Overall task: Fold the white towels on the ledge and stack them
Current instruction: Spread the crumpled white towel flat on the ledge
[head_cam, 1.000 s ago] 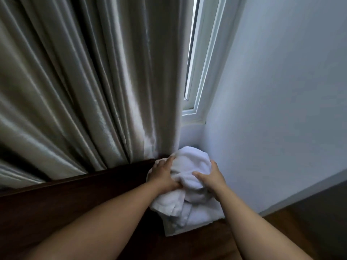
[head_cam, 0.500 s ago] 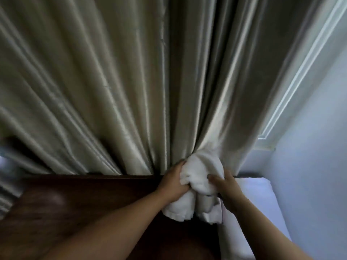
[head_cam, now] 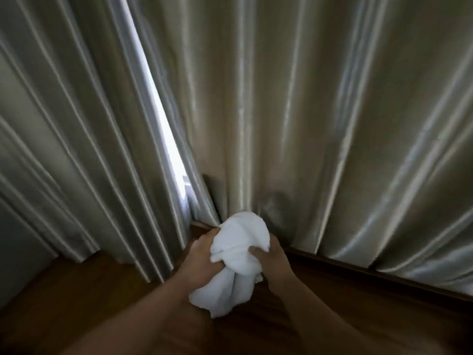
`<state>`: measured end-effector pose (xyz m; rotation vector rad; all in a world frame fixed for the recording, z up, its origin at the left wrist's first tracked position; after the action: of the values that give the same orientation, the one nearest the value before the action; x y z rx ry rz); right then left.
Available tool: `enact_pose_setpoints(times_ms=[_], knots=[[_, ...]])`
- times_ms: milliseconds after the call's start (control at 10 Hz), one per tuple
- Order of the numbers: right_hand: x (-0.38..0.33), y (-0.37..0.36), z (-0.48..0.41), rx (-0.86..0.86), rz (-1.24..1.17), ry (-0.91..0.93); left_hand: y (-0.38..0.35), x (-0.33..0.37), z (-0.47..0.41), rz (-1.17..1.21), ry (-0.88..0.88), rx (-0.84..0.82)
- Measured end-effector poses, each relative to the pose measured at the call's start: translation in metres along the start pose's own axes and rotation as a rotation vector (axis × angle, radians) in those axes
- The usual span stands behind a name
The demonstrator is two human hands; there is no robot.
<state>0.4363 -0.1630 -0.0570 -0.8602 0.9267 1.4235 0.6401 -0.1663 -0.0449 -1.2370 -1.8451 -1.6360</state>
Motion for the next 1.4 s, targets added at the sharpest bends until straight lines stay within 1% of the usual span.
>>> enact_pose_setpoints(times_ms=[100,200,300,400,500,600,700,800,900,1000,1100,1200,1300,1400], knots=[[-0.009,-0.058,-0.02,0.022,0.084,-0.003,0.037,-0.054,-0.001,-0.059,0.03,0.01],[0.002,-0.087,-0.04,0.051,0.164,0.024,0.031,-0.112,-0.002,-0.12,0.129,-0.066],[0.021,-0.096,-0.054,0.033,0.271,-0.044,0.002,-0.157,0.006,-0.278,0.201,-0.341],[0.055,-0.086,-0.081,0.006,0.387,-0.125,-0.023,-0.178,0.012,-0.391,0.322,-0.535],[0.082,-0.075,-0.097,0.03,0.51,-0.089,-0.028,-0.177,0.013,-0.453,0.27,-0.495],[0.071,-0.076,-0.079,0.13,0.653,-0.044,-0.022,-0.17,0.014,-0.548,0.224,-0.264],[0.073,-0.074,-0.077,0.19,0.751,0.005,-0.018,-0.165,0.013,-0.531,0.15,-0.199],[0.06,-0.074,-0.072,0.201,0.872,0.061,-0.006,-0.151,0.004,-0.474,0.077,-0.15],[0.037,-0.068,-0.063,0.226,0.995,0.177,0.016,-0.119,-0.005,-0.47,-0.032,-0.041],[-0.004,-0.061,-0.043,0.304,0.899,0.277,0.049,-0.079,-0.019,-0.398,-0.075,0.07],[-0.053,-0.047,-0.01,0.366,0.678,0.376,0.088,-0.037,-0.034,-0.293,-0.1,0.186],[-0.096,-0.021,0.028,0.465,0.516,0.435,0.117,0.01,-0.045,-0.259,-0.156,0.251],[-0.122,0.019,0.061,0.58,0.463,0.437,0.115,0.051,-0.055,-0.239,-0.171,0.204],[-0.127,0.064,0.087,0.622,0.489,0.401,0.083,0.086,-0.056,-0.257,-0.152,0.071]])
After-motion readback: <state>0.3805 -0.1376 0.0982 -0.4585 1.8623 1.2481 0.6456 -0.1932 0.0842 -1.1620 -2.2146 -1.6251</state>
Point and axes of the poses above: each hand's wrist, its own z-axis away from the middle knuckle, its own y-axis out of the back of the hand, x = y × z, the point moved 2 cm from there along -z, towards the middle knuckle, and after that the axes turned 8 degrees about -y, right-handed, at the moved point
